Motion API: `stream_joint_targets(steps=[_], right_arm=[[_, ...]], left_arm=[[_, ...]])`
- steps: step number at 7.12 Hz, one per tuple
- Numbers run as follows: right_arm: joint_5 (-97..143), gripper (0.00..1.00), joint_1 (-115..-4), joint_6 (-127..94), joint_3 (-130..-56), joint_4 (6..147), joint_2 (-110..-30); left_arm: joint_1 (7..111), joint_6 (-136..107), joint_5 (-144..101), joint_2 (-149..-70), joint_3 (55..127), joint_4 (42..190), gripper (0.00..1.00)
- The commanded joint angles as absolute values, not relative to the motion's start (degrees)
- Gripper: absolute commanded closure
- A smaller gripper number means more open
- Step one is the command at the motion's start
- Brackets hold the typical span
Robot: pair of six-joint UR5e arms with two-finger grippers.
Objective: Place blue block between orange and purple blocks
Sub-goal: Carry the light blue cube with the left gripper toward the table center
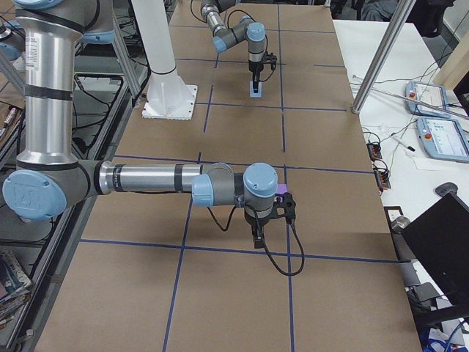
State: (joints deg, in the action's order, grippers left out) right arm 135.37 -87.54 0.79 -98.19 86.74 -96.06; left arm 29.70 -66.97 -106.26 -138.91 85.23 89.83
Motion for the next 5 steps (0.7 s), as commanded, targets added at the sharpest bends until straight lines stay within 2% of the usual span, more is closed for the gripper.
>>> stream_joint_targets(steps=[1,2,3,4,5], right_arm=[[135.44,0.0,-87.54,0.62,-98.17,86.75,-96.06],[135.44,0.0,-87.54,0.62,-98.17,86.75,-96.06],[135.44,0.0,-87.54,0.62,-98.17,86.75,-96.06],[135.44,0.0,-87.54,0.62,-98.17,86.75,-96.06],[135.44,0.0,-87.54,0.62,-98.17,86.75,-96.06]], left_arm=[[28.39,-67.32,-105.38,-141.76,79.12,93.06,0.69],[28.3,-67.32,-105.38,-143.16,77.19,93.08,0.67],[27.87,-67.15,-105.38,-143.17,76.65,93.08,0.57],[27.86,-67.15,-105.38,-143.35,76.64,93.08,0.25],[27.86,-67.15,-105.29,-143.26,76.64,92.9,0.0]])
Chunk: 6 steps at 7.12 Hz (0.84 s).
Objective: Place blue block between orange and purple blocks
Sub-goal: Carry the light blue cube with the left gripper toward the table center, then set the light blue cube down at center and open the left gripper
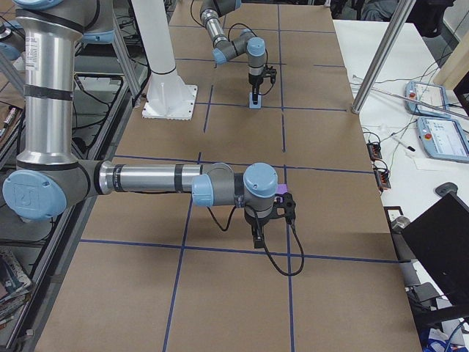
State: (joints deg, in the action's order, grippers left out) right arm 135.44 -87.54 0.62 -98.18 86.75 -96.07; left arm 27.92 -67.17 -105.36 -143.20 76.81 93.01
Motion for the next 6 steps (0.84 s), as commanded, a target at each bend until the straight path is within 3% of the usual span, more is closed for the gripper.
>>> stream_joint_targets(steps=[1,4,6], right_arm=[[135.53,0.0,-87.54,0.62,-98.17,86.75,-96.06],[135.88,0.0,-87.54,0.62,-98.87,86.49,-95.54],[139.9,0.0,-86.67,0.44,-99.66,86.4,-93.09]], left_arm=[[27.95,-67.15,-105.38,-143.35,76.99,92.73,0.0],[36.44,-61.31,-112.37,-142.22,88.46,81.18,0.0],[42.94,-50.33,-114.43,-132.6,99.09,75.25,0.0]])
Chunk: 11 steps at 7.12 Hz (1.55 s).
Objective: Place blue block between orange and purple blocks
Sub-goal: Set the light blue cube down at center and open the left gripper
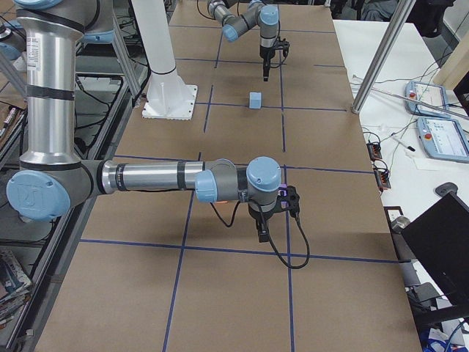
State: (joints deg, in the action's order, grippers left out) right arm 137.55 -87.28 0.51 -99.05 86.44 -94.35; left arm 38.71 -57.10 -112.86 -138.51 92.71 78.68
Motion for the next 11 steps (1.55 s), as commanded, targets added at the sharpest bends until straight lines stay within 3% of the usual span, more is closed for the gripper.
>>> stream_joint_targets(steps=[1,3,7,11], right_arm=[[140.36,0.0,-84.92,0.44,-100.89,86.4,-91.42],[140.54,0.0,-80.8,-7.67,-102.56,86.57,-86.42],[133.98,0.0,-61.14,-39.22,-106.43,86.83,-71.15],[115.52,0.01,-38.27,-63.52,-105.56,95.13,-53.58]], left_arm=[[48.37,-41.75,-117.3,-126.27,102.27,75.23,0.0],[57.36,-27.91,-122.24,-118.94,103.27,75.23,0.0],[76.87,-1.9,-127.69,-104.29,101.78,75.93,0.0],[82.53,3.87,-131.83,-97.3,102.83,76.46,0.0]])
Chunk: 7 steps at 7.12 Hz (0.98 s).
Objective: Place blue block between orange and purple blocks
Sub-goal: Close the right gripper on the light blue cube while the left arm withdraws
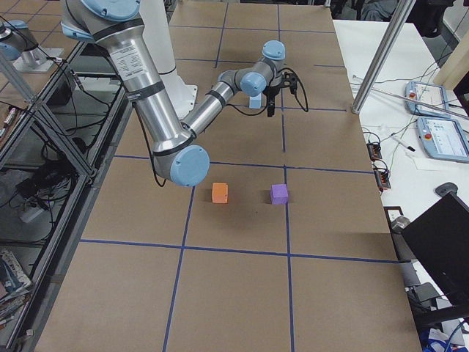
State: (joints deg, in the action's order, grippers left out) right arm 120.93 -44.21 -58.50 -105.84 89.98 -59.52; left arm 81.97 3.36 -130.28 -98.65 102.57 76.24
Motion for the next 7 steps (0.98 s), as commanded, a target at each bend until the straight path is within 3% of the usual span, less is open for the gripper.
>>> stream_joint_targets(steps=[1,3,7], right_arm=[[112.7,0.01,-35.71,-66.24,-103.38,97.27,-49.52],[109.18,0.01,-31.66,-70.47,-91.65,97.12,-40.13],[104.51,0.01,-28.83,-70.57,-83.52,93.2,-38.5]], left_arm=[[82.62,3.78,-131.84,-97.29,102.83,76.55,0.0],[82.53,3.78,-131.92,-97.29,102.83,76.55,0.0],[82.62,3.52,-131.92,-97.3,102.83,76.55,0.0]])
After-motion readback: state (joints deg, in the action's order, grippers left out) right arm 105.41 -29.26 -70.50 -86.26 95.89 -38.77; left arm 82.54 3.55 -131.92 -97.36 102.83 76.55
